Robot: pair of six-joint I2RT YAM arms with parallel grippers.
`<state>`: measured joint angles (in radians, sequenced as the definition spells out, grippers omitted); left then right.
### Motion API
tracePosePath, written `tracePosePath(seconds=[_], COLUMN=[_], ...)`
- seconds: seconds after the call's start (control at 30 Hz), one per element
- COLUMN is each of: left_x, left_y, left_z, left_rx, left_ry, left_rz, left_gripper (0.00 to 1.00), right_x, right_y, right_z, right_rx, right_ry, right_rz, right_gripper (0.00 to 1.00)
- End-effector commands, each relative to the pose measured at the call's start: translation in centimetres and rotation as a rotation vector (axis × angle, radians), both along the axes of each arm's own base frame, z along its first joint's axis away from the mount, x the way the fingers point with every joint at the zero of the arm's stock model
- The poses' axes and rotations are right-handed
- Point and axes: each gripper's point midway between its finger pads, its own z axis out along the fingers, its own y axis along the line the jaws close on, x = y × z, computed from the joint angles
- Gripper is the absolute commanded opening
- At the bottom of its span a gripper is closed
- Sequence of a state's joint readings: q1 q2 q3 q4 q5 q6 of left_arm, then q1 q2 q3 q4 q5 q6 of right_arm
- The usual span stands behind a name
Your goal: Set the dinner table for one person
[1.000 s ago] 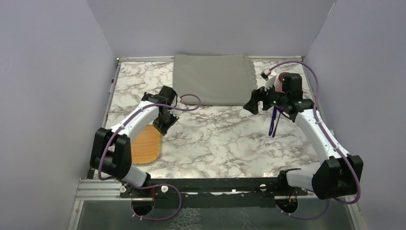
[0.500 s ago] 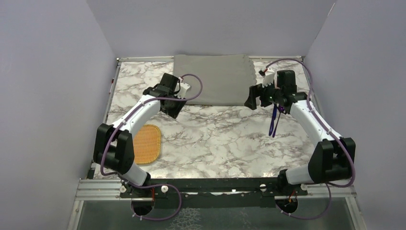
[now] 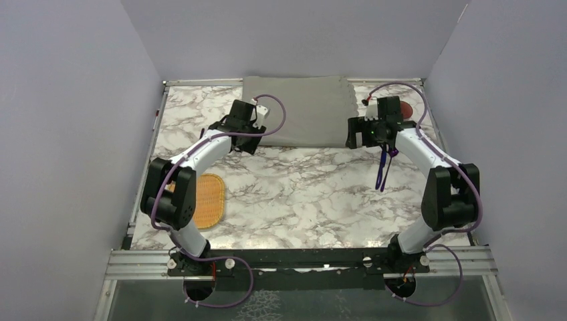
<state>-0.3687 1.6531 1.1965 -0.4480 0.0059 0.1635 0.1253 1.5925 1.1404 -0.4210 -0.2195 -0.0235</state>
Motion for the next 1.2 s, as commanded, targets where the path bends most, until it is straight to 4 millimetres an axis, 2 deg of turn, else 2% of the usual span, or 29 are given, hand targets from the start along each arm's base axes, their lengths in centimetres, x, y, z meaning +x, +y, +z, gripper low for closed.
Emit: tracePosePath(seconds=[0.0,0.1,0.27,0.43,0.6,0.77,1.0,1.17], left_x=[2.6,3.8,6.3,7.3,7.4,6.8,6.5,6.9], left_y=[0.9,1.8,3.8,4.9,4.3,3.4,3.6,3.4], left_z=[-1.0,-2.3,-3.3,-4.4,-4.6,-4.5,-4.0,-4.6], left_rx=[0.04,0.051,-0.053,-0.052,-0.083,-0.124,-0.091,-0.09], left_ry=[-0.073,-0.057,-0.003,0.023,0.031,0.049,0.025,0.034], left_rz=[0.09,0.144,0.238,0.257,0.226,0.196,0.147,0.136], left_gripper=[0.52,0.52,0.52,0.52,0.51,0.5,0.49,0.49], right_x=[1.2,2.0,2.9,3.5,4.0,3.8,3.5,3.6], right_y=[-0.9,-1.3,-1.4,-2.0,-2.0,-1.0,0.5,0.8], right_z=[-0.8,-1.2,-1.5,-1.8,-1.9,-2.8,-4.5,-5.5], right_rx=[-0.042,-0.06,-0.067,-0.074,-0.051,-0.009,0.054,0.064], right_ry=[0.013,0.014,0.006,0.003,0.004,0.039,0.109,0.134], right_rz=[-0.059,-0.074,-0.081,-0.099,-0.094,-0.057,-0.002,0.006], right_gripper=[1.0,1.0,1.0,1.0,1.0,1.0,1.0,1.0])
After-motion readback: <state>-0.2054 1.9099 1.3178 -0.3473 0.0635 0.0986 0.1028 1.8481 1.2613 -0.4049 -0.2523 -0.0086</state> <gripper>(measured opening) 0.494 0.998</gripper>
